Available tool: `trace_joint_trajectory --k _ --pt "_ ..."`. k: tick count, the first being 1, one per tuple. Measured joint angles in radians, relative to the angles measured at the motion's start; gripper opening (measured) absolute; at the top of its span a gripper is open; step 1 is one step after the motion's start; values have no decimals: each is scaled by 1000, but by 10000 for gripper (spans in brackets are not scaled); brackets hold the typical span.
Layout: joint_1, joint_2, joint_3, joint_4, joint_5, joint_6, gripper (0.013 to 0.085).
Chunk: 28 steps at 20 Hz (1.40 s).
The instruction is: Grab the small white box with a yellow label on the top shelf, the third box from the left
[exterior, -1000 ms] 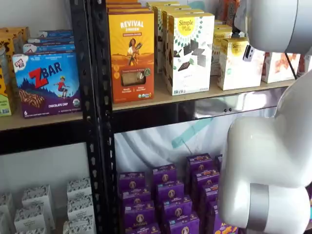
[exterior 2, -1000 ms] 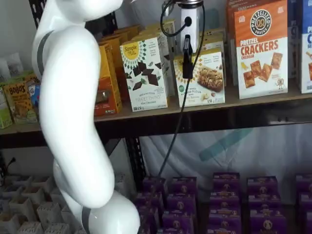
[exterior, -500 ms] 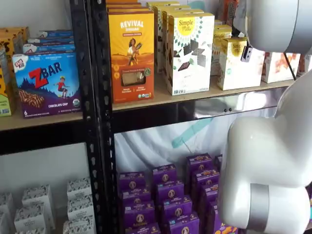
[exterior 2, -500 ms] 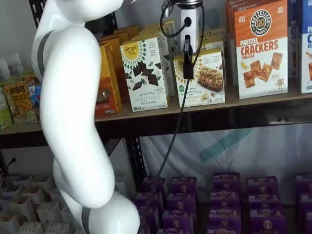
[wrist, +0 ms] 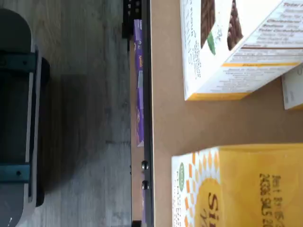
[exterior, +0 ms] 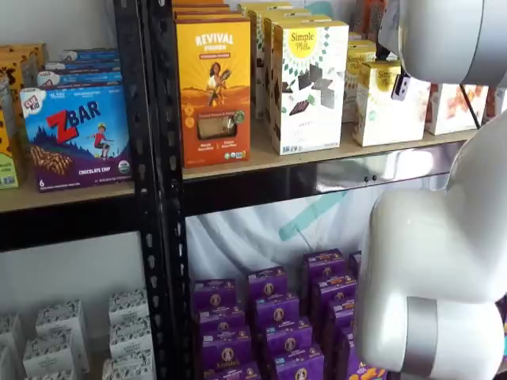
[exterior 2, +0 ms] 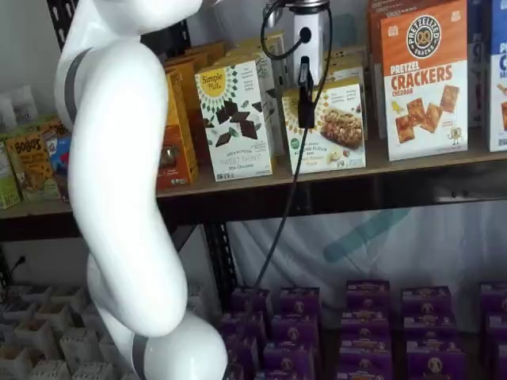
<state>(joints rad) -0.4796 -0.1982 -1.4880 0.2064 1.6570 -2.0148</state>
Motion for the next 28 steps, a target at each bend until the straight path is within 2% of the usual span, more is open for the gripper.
trace_joint_trajectory --k 5,7,8,11,16,22,27,28 --pt "6 0 -2 -12 -5 4 730" --pt "7 -1 -2 -11 -7 5 650" --pt "7 -1 -1 -11 -9 5 650" --pt "6 -5 4 -9 -17 4 570" --pt "4 -6 7 -9 -23 1 570" --pt "3 -5 7 -4 -24 0 410" --pt "3 -9 12 -4 -30 0 410" --pt "3 -10 13 -4 -29 0 370"
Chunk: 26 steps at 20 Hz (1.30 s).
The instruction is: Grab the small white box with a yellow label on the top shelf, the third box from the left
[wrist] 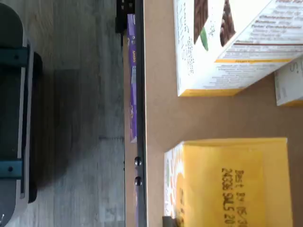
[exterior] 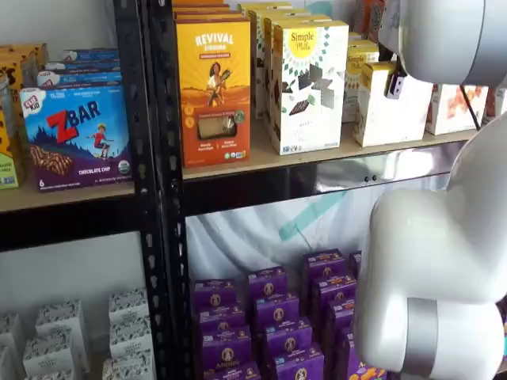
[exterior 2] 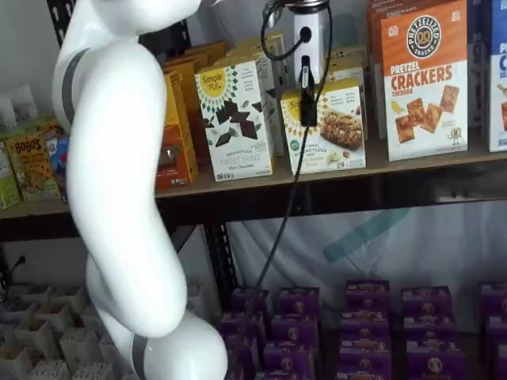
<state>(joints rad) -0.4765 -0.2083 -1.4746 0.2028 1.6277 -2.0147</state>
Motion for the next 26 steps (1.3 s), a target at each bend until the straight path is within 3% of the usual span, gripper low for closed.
trace_joint_trajectory --k 2,13,17,26 --pt "0 -2 2 1 0 0 330" --pt "4 -13 -4 -20 44 5 330" --pt "3 -25 -6 -27 95 7 330" --pt "-8 -158 101 -47 150 -3 330"
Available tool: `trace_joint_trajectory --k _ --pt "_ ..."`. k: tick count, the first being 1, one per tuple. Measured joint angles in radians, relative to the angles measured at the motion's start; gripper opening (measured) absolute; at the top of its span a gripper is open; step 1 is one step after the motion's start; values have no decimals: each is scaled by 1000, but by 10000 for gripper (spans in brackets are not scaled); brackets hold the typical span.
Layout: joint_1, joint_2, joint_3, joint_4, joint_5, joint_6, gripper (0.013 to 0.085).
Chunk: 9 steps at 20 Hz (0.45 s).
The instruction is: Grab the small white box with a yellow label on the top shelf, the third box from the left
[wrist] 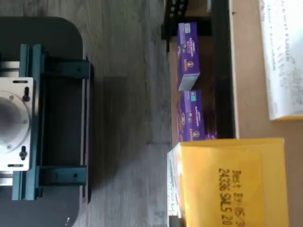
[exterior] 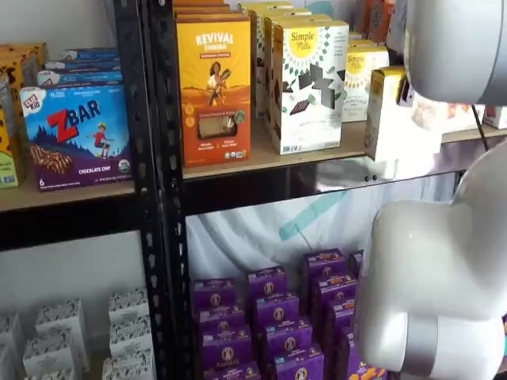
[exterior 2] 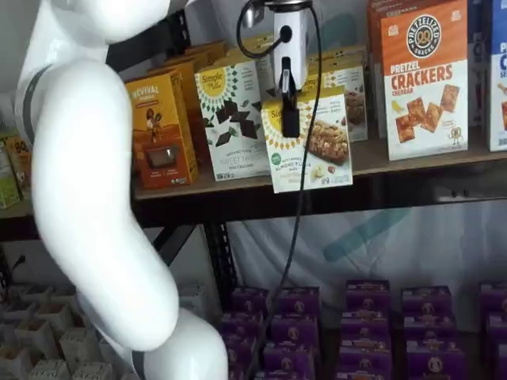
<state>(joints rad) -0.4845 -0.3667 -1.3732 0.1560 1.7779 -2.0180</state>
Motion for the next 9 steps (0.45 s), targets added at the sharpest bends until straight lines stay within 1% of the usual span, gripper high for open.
trace_joint_trajectory --k 9 --pt "-17 -71 68 -8 18 -17 330"
